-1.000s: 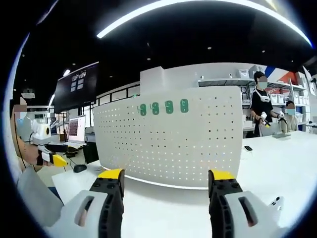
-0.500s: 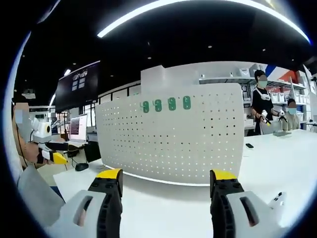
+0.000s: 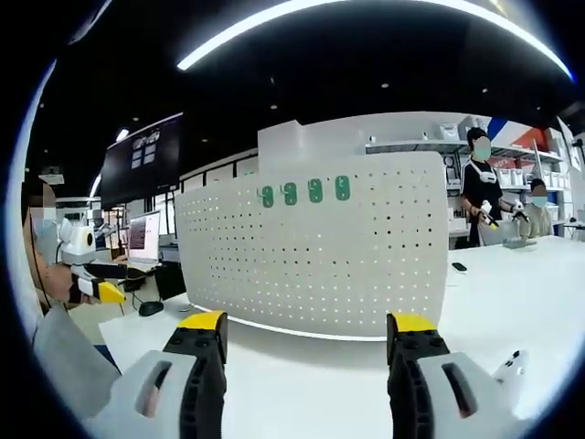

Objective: Insert the hook assembly into the mounting plate slot until the hook locks in place.

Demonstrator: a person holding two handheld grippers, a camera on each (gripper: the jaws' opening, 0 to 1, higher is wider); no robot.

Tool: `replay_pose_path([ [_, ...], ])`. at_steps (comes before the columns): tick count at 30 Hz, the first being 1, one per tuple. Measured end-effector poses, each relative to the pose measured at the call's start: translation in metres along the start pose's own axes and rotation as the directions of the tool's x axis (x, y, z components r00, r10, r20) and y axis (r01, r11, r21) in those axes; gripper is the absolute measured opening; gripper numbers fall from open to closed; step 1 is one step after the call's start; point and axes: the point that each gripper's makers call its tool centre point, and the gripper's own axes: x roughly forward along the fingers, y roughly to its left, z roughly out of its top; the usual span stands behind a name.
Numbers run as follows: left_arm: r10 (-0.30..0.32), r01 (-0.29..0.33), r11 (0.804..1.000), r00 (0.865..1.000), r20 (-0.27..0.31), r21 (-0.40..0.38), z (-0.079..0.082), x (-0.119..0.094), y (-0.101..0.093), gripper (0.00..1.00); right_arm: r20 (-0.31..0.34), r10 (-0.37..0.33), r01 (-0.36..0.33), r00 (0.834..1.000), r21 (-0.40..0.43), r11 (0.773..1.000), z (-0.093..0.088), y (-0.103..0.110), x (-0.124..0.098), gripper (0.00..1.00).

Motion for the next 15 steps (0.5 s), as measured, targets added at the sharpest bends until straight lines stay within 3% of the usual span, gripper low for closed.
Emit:
replay_pose_path([
  [15, 0.006, -0.006, 1.000, 1.000, 0.004, 0.002, 0.0007, -0.0020, -0.0002, 0.98, -0.003, 0.009, -0.009, 1.000, 0.009, 1.000, -0.0010, 0.0044, -0.0005, 0.68],
])
